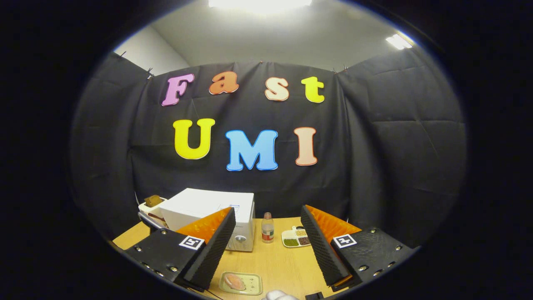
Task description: Open the microwave oven with the left hand, put the food in, and close the microwave oven.
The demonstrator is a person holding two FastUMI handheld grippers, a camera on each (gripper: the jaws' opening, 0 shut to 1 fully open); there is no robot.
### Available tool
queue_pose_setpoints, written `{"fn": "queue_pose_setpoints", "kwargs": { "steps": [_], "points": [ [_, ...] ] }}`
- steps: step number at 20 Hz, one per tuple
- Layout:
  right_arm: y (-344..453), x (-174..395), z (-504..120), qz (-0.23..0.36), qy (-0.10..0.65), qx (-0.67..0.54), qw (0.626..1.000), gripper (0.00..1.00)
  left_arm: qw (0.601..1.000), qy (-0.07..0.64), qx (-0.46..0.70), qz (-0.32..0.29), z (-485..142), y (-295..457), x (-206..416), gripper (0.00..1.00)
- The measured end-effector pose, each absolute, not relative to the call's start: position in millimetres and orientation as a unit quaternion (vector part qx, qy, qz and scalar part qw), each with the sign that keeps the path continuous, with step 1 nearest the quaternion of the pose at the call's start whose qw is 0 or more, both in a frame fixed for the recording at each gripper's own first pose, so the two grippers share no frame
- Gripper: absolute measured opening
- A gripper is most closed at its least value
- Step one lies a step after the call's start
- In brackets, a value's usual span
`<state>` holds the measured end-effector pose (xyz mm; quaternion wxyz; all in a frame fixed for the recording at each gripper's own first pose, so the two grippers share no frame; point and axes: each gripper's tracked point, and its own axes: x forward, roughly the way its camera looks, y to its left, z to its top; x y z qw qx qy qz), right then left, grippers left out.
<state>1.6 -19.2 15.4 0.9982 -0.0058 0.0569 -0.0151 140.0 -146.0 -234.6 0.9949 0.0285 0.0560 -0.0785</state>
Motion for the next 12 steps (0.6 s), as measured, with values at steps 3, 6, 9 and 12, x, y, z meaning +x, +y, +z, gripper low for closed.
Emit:
{"fn": "queue_pose_setpoints", "kwargs": {
  "steps": [3, 6, 9, 12],
  "points": [
    [-27, 4, 10, -0.019, 0.076, -0.029, 0.996, 0.96, 0.993, 0.077, 0.005, -0.089, -268, -171, 172, 0.94],
    [-36, 1, 6, -0.032, 0.086, -0.033, 0.995, 0.95, 0.994, 0.072, 0.007, -0.082, -282, -177, 202, 0.95],
    [-44, 0, -2, -0.047, 0.093, -0.034, 0.994, 0.95, 0.995, 0.063, 0.010, -0.078, -284, -184, 229, 0.94],
    [-52, -1, -11, -0.056, 0.109, -0.047, 0.991, 0.96, 0.995, 0.056, 0.008, -0.078, -281, -189, 243, 0.97]
  ]
}}
